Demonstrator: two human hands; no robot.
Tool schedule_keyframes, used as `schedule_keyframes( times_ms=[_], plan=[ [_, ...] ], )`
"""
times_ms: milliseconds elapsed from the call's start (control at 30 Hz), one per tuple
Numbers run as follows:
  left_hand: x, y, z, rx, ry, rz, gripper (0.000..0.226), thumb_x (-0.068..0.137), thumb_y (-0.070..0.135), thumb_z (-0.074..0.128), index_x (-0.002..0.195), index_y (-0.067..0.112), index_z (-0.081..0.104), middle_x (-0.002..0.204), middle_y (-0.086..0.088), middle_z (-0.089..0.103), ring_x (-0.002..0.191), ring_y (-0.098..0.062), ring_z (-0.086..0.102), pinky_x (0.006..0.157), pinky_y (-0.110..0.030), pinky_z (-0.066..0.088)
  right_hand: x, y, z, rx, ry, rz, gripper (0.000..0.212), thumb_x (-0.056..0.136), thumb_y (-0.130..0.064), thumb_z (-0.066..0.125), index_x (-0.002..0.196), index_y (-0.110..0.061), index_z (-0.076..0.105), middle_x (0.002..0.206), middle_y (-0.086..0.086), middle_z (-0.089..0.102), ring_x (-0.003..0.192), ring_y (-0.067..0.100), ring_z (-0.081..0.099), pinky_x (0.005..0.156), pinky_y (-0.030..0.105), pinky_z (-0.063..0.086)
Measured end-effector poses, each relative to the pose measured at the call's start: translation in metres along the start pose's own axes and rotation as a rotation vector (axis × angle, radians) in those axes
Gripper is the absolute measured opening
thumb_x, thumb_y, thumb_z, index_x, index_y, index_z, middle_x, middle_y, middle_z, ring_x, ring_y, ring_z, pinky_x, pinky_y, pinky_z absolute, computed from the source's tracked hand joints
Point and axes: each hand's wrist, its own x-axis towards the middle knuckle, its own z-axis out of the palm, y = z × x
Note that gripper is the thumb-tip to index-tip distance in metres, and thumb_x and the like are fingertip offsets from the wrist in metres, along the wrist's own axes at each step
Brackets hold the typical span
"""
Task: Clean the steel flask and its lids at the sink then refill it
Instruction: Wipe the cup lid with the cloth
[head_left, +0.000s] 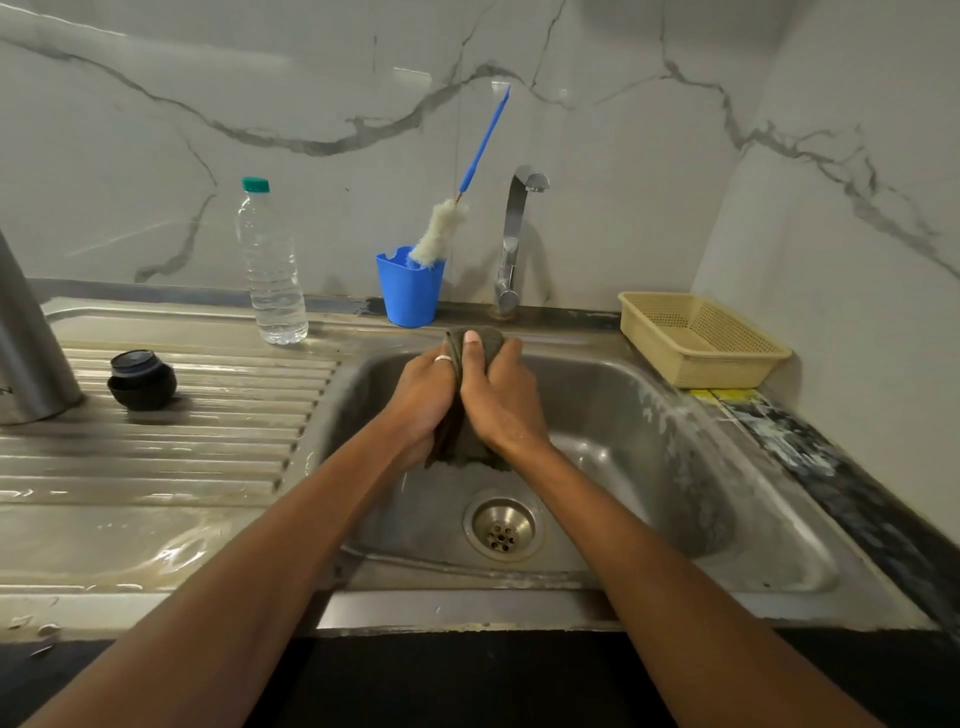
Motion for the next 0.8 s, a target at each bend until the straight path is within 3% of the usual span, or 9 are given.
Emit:
schedule_keyframes(
  times_ms=[100,200,267,400,467,567,667,733,800],
  plan=[
    [0.005,-0.001,-0.009,0.084,-0.013,0.04,0.035,0.107,0.033,0.047,0.102,0.011,0.075,0.078,-0.006,0.076,0.071,-0.019,0.072,0.057,-0.032,0.055,0.008,0.001,-0.002,-0.005,-0.003,0.143,0.065,0.099,-0.066,0.033,0.12,-0.01,0.058,0.111,0.012,0.068,0.098,0.029,0.066,0.089,0.042,0.055],
    [0.004,-0.002,-0.007,0.172,-0.048,0.067,0.041,0.107,0.045,0.046,0.106,0.016,0.076,0.089,-0.004,0.078,0.084,-0.017,0.073,0.07,-0.031,0.057,0.018,0.007,-0.007,0.154,-0.153,0.385,0.074,0.091,-0.075,0.035,0.111,-0.013,0.071,0.105,0.01,0.072,0.094,0.026,0.069,0.091,0.043,0.058],
    [0.002,-0.001,0.001,0.272,-0.026,0.119,0.04,0.105,0.05,0.046,0.116,0.021,0.072,0.104,0.001,0.076,0.093,-0.009,0.07,0.081,-0.026,0.055,0.02,0.01,-0.012,0.167,-0.167,0.391,0.074,0.089,-0.076,0.036,0.107,-0.014,0.072,0.101,0.009,0.073,0.091,0.025,0.07,0.089,0.043,0.059],
    [0.003,-0.002,0.009,0.34,0.199,0.076,0.052,0.099,0.059,0.053,0.096,0.008,0.062,0.087,-0.005,0.067,0.079,-0.014,0.066,0.077,-0.033,0.059,0.02,0.006,-0.015,0.082,0.053,0.206,0.06,0.098,-0.062,0.036,0.094,-0.014,0.071,0.088,0.005,0.071,0.084,0.022,0.068,0.08,0.035,0.056],
    [0.002,-0.003,0.013,0.288,0.143,-0.012,0.052,0.104,0.051,0.046,0.104,0.003,0.065,0.094,-0.014,0.073,0.086,-0.024,0.072,0.077,-0.039,0.062,0.015,0.006,-0.014,0.005,0.132,-0.011,0.05,0.101,-0.058,0.038,0.097,-0.016,0.065,0.085,0.001,0.068,0.081,0.018,0.067,0.075,0.033,0.054],
    [-0.003,0.008,0.016,-0.072,0.081,-0.155,0.05,0.107,0.052,0.037,0.102,0.014,0.069,0.095,-0.012,0.077,0.086,-0.02,0.073,0.065,-0.032,0.058,0.009,0.01,-0.013,-0.179,0.123,-0.399,0.033,0.105,-0.046,0.04,0.105,-0.016,0.055,0.09,0.002,0.064,0.078,0.02,0.063,0.066,0.032,0.047],
    [0.003,0.017,0.004,-0.315,0.066,-0.15,0.071,0.102,0.069,0.027,0.112,0.015,0.071,0.093,-0.009,0.079,0.095,-0.02,0.074,0.089,-0.038,0.057,0.01,0.012,-0.007,-0.414,0.107,-0.654,0.039,0.103,-0.045,0.042,0.122,-0.013,0.052,0.107,0.01,0.06,0.084,0.027,0.061,0.065,0.037,0.049],
    [0.004,0.017,0.0,-0.263,0.076,-0.049,0.074,0.101,0.071,0.02,0.11,0.016,0.07,0.082,-0.002,0.077,0.086,-0.014,0.073,0.092,-0.037,0.055,0.011,0.011,-0.001,-0.475,0.132,-0.69,0.041,0.101,-0.047,0.04,0.122,-0.013,0.053,0.107,0.01,0.059,0.086,0.028,0.061,0.064,0.041,0.052],
    [-0.001,0.016,0.001,-0.195,0.054,0.029,0.072,0.103,0.067,0.018,0.09,0.018,0.069,0.073,0.001,0.074,0.076,-0.009,0.071,0.09,-0.035,0.054,0.007,0.005,0.0,-0.321,0.166,-0.568,0.034,0.102,-0.045,0.04,0.104,-0.016,0.057,0.097,0.009,0.064,0.081,0.029,0.062,0.067,0.04,0.051]
  ],
)
